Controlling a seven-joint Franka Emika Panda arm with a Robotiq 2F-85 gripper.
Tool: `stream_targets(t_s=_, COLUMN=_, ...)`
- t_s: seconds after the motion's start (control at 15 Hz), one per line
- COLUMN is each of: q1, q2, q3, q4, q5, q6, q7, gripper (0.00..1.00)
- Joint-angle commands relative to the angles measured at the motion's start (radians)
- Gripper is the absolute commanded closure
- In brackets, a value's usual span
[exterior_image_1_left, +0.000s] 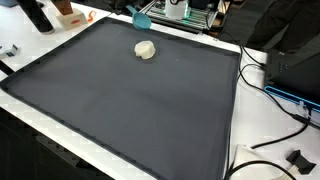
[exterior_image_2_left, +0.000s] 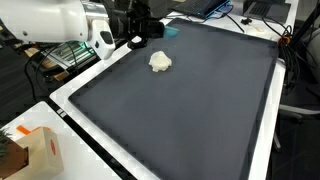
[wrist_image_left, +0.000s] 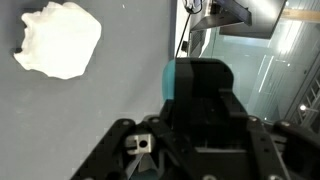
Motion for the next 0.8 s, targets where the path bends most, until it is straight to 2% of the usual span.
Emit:
stream_targets(t_s=0.0, q1=0.005, q2=-0.094, q3=-0.006, q4=-0.027, q5=-0.053, q6=0.019, q7=0.159, gripper=0.75)
stream_targets(t_s=0.4, q1=0.018, q2=-0.248, q3=0.016, q4=-0.044, q5=-0.162, q6=0.086, q7=0.435, gripper=0.75)
stream_targets(t_s=0.73, q1=0.037, q2=-0.378, q3=0.063, q4=-0.054, q5=-0.295, q6=0.193, q7=0.683, gripper=0.75)
